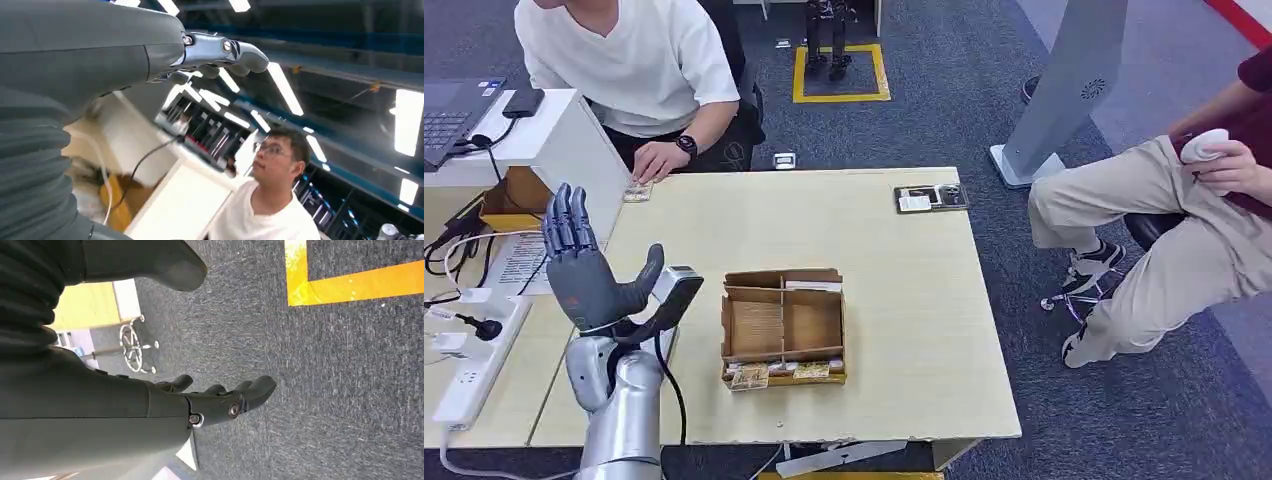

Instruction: Pass the card to the sensor for recognition and then transmit it.

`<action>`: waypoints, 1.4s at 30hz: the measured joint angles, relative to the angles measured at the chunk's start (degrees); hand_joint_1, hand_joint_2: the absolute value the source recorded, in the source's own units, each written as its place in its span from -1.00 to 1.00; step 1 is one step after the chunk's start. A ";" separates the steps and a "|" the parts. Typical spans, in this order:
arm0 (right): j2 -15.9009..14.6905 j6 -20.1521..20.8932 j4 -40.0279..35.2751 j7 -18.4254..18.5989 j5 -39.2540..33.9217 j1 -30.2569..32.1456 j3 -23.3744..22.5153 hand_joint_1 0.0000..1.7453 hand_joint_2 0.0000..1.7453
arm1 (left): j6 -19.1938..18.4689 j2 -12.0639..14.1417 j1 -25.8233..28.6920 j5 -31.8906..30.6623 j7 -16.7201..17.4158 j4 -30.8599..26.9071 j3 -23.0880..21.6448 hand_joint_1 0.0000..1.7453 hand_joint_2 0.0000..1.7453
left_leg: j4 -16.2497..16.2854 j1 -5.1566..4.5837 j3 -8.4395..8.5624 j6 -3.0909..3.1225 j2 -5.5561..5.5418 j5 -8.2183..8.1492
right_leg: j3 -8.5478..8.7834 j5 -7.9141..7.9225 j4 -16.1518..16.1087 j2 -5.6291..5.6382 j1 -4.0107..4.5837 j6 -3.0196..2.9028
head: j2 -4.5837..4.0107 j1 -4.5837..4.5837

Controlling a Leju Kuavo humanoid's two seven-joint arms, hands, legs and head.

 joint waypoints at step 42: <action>-0.11 -0.04 0.26 -0.66 0.17 -0.02 0.78 -1.00 1.00 | 0.00 1.55 2.67 -7.36 7.34 -5.31 1.48 -1.00 1.00 | 0.00 0.00 -0.01 0.02 -0.01 0.01 | -0.02 0.00 0.00 -0.01 0.00 0.00 | 0.00 0.00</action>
